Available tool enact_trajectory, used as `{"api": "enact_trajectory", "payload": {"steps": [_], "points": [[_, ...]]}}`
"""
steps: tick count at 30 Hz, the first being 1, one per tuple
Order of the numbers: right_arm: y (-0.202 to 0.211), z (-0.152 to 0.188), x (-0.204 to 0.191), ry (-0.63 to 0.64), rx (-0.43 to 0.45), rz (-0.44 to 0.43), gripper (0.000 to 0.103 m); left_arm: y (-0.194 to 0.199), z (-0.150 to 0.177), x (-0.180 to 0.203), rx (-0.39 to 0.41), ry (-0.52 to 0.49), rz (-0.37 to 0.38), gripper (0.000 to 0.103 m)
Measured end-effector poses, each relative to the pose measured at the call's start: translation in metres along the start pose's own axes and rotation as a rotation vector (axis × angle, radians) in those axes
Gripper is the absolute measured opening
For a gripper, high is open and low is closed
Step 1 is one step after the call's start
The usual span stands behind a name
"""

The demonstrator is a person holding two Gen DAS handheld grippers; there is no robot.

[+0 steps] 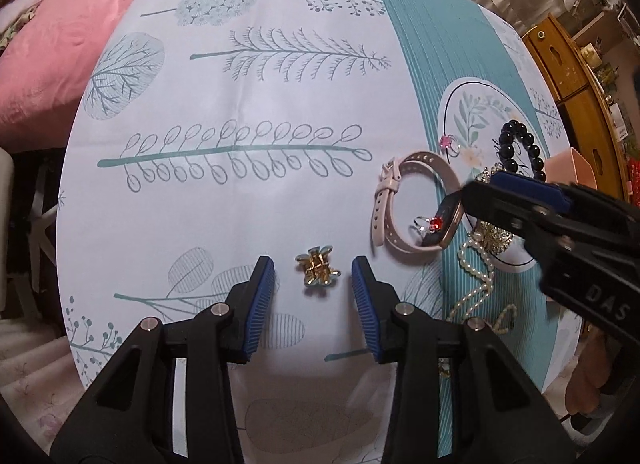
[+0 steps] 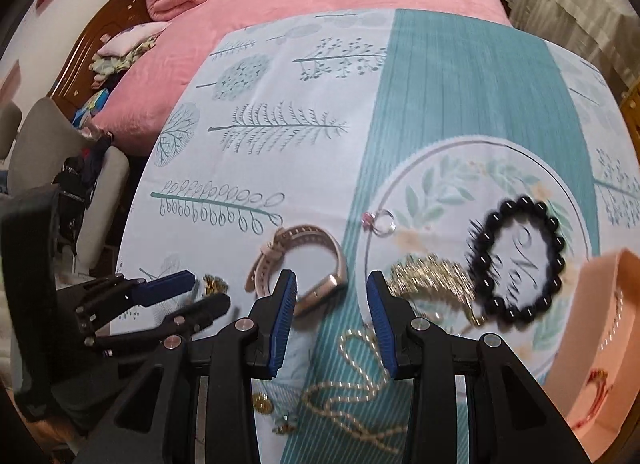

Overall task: Organize jewelry
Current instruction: 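Grasp the gold earring with the left gripper while the right grasps the pink-strap watch, then carry the earring and watch into the peach tray and release both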

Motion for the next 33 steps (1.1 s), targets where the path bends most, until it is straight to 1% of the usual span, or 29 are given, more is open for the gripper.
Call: {"api": "enact_trajectory", "payload": {"steps": [3,5,8,10,11,13,15,17,22,26,29,33], "points": [[-0.011,-0.006,-0.004,0.020,-0.011,0.013,0.037,-0.003,-0.001,0.001,-0.006,0.007,0.008,0.028],[-0.020,-0.012,-0.006,0.038,-0.015,0.029,0.037,-0.005,-0.001,0.002,-0.008,0.010,0.008,0.027],[-0.031,-0.015,-0.007,0.051,-0.027,0.051,0.030,-0.006,-0.002,0.004,-0.002,0.008,0.007,0.025],[-0.039,-0.016,-0.005,0.055,-0.038,0.069,0.021,-0.006,-0.002,0.004,0.003,0.005,-0.003,0.022],[-0.041,-0.017,-0.004,0.055,-0.031,0.076,0.019,-0.007,-0.003,0.006,0.004,0.007,0.002,0.021],[-0.042,-0.019,-0.005,0.065,-0.020,0.075,0.007,-0.006,-0.003,0.003,0.007,0.012,0.003,0.021],[-0.041,-0.019,-0.004,0.057,-0.012,0.064,0.005,-0.005,-0.002,0.003,0.012,0.011,0.000,0.021],[-0.036,-0.018,-0.004,0.038,0.002,0.037,0.004,-0.003,-0.001,0.004,0.021,0.008,-0.003,0.020],[-0.012,-0.014,0.004,0.000,0.047,0.010,0.004,0.008,-0.001,0.008,0.047,-0.014,-0.016,0.020],[0.011,-0.006,0.012,-0.023,0.081,0.009,0.004,0.022,-0.002,0.016,0.066,-0.027,-0.016,0.020],[0.032,0.004,0.022,-0.046,0.105,0.002,0.004,0.039,-0.001,0.027,0.087,-0.057,-0.017,0.020],[0.060,0.024,0.038,-0.083,0.132,-0.003,0.004,0.060,-0.002,0.054,0.112,-0.106,0.007,0.020]]}}
Point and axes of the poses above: each gripper's, at about its wrist camera, not at the fingertips, and y roughly against the way its jaws point, x to its right, z to its underside, the point moved 9 cm from there along -y, roughly the way its jaws point, and after that the axes turned 4 degrees about -x, right-handed, at the moved point
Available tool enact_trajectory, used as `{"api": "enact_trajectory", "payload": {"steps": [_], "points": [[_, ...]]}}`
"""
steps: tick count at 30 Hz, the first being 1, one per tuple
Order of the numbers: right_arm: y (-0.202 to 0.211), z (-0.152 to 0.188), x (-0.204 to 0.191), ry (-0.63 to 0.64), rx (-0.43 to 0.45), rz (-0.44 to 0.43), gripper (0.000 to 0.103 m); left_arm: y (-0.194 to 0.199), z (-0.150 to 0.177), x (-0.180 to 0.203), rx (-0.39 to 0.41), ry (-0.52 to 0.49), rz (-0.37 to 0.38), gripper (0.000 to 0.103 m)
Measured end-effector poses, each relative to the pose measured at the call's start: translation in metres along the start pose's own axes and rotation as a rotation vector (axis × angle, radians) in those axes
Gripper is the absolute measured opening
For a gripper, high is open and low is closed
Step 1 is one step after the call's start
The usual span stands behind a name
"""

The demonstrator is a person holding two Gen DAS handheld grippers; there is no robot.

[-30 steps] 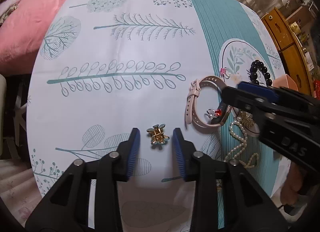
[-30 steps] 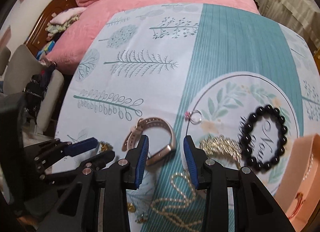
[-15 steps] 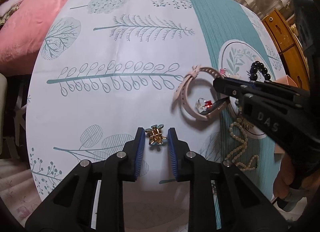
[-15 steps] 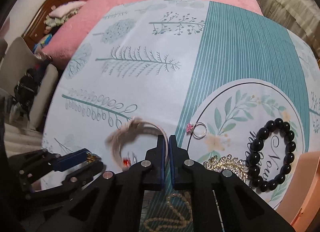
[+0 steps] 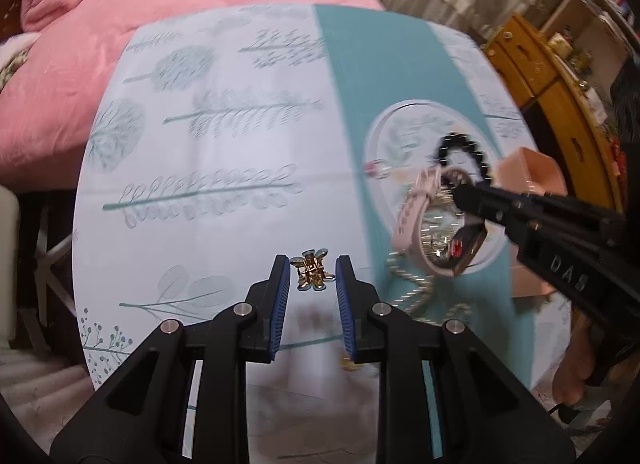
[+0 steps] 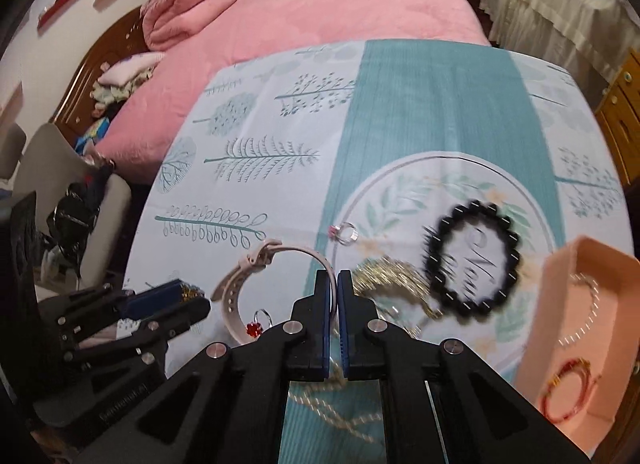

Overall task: Organize jewelry
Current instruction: 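Carry the earring and watch into the peach tray and release both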

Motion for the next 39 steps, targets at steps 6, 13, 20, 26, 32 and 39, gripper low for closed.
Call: {"api": "enact_trajectory", "payload": {"steps": [6,13,20,26,32,39], "points": [[0.051,0.032,0.055,-0.105,0.054,0.027,0.004,0.021,-0.009,0.065,0.030,-0.107,0.058,0.020],[0.098,0.077,0.153,-0.279,0.104,0.114,0.004,0.027,-0.023,0.171,0.040,-0.265,0.140,0.020],[0.125,0.110,0.232,-0.409,0.138,0.139,0.004,0.006,-0.030,0.263,0.017,-0.383,0.173,0.020],[0.134,0.113,0.272,-0.446,0.159,0.137,0.004,-0.025,-0.018,0.306,-0.043,-0.424,0.167,0.020],[0.123,0.094,0.296,-0.439,0.150,0.140,0.004,-0.049,-0.007,0.314,-0.083,-0.427,0.128,0.021],[0.087,0.063,0.291,-0.374,0.106,0.122,0.004,-0.051,-0.007,0.307,-0.071,-0.396,0.092,0.021]]}}
Point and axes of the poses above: each gripper's, at about its wrist camera, not at the fingertips, and y roughly against the way its jaws point, x to its right, z to its underside, the point moved 9 cm from there along -y, roughly the way its jaws point, and after that the axes turned 4 degrees about -x, right-handed, at the moved point
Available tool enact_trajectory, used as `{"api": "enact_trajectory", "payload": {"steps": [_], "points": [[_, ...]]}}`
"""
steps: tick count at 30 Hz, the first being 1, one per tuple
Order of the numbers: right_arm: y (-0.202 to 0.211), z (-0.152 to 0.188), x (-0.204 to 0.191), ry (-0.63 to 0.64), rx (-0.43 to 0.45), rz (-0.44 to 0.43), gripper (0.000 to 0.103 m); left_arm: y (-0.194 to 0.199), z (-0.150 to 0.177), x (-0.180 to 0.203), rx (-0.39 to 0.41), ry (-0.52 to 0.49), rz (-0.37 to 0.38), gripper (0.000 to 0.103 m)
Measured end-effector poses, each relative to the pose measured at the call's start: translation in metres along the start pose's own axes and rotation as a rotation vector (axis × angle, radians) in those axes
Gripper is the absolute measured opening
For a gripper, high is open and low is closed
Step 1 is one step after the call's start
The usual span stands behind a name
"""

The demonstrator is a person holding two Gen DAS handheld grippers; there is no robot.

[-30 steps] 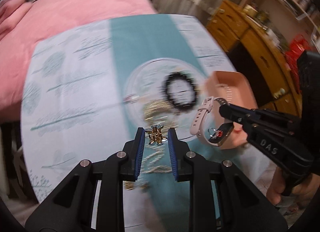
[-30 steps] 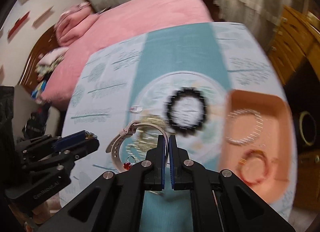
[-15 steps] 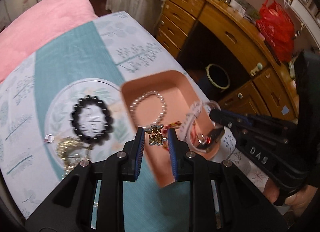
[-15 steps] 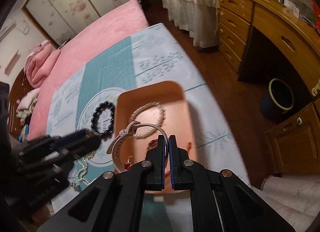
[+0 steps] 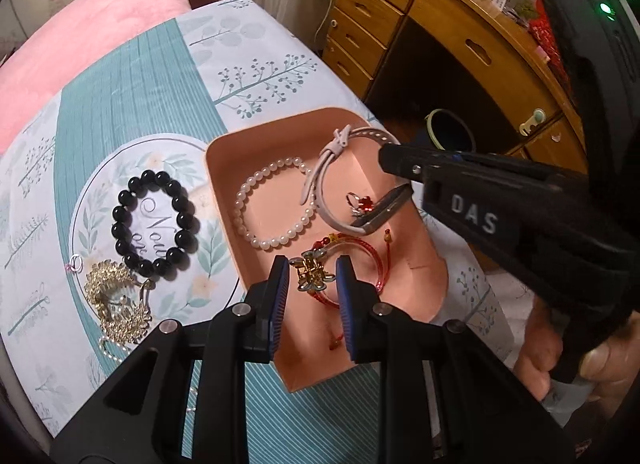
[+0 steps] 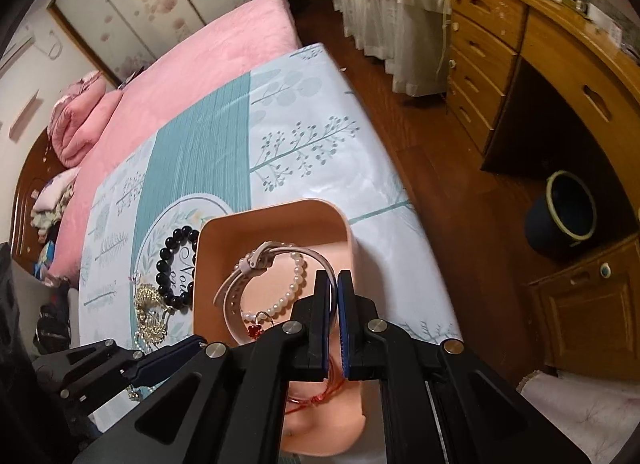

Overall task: Organize jewelry
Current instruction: 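Carry the earring and watch into the peach tray and release both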

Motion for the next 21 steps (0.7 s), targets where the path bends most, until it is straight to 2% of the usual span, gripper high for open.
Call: {"api": "enact_trajectory", "payload": {"steps": [4,6,8,21], "points": [[-0.019,-0.006,-0.011,0.030,-0.024,-0.021,0.004,0.002,0.005,-0.006,-0.008,0.027,-0.008,0.022],[-0.027,-0.007,-0.013,0.035,-0.040,-0.025,0.008,0.006,0.009,-0.010,-0.005,0.049,-0.011,0.035],[-0.033,-0.005,-0.014,0.041,-0.062,-0.022,0.011,0.011,0.011,-0.015,0.006,0.073,-0.015,0.042],[-0.018,0.003,-0.019,0.093,-0.063,-0.034,0.011,0.042,0.042,-0.065,0.038,0.214,-0.056,0.042]]}}
Point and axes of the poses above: each gripper's, at about its wrist camera, not at the fingertips, and y roughly against the way its jaws point, x to its right, z to its underside, the point moved 9 cm from there along -y, roughly the way its jaws point, and after that the axes turned 4 degrees about -x, right-handed, at the moved point
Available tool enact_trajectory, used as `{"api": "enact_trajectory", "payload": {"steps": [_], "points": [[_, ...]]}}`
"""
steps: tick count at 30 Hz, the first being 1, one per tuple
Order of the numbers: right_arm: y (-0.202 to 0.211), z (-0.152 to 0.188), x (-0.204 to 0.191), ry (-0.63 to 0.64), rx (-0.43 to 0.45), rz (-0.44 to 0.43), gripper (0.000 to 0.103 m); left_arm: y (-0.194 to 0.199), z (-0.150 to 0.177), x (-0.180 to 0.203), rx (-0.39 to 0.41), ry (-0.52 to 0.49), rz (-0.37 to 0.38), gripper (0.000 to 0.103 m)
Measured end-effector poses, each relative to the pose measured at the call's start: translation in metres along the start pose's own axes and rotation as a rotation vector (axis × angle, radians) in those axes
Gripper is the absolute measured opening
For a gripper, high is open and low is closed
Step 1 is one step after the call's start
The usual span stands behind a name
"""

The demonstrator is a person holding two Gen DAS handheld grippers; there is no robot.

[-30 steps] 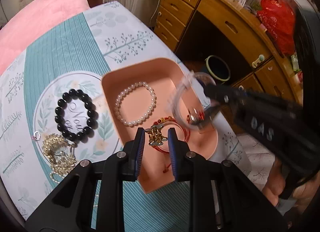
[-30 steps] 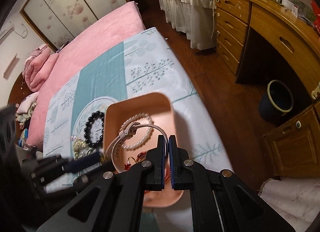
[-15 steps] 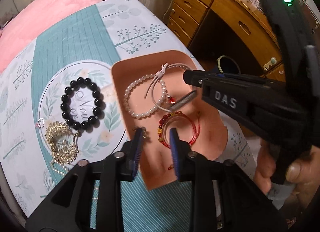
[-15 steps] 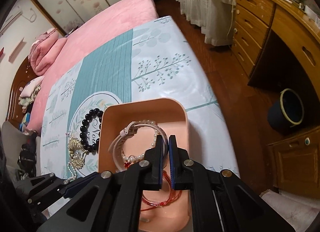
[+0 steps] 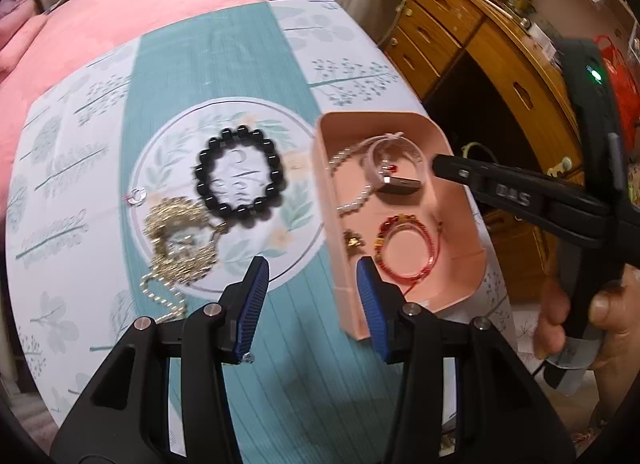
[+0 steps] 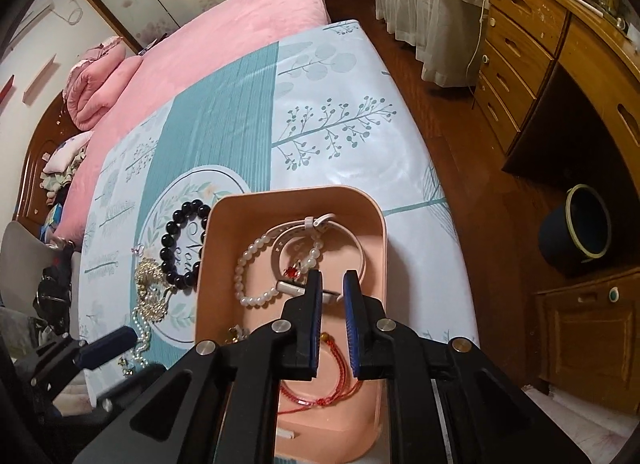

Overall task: Organize jewelry
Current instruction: 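Carry the earring and watch into the peach tray and release both, then grasp the pearl necklace with the right gripper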

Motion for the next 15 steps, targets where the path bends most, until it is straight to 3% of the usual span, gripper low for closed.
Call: {"api": "enact_trajectory", "payload": {"steps": [15], "points": [[0.041,0.050,-0.059,0.106,0.010,-0.060,0.029,0.028,0.054,-0.083,-0.008,0.155,-0.068,0.043]]}}
Point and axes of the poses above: each gripper's, at about its wrist camera, not at the fingertips, and y roughly against the way its jaws point, x to its right, z to its underside, the point moved 9 cm from there along -y, roughly the way its jaws point, and after that the axes turned 4 degrees about -x, right-handed, at the moved point
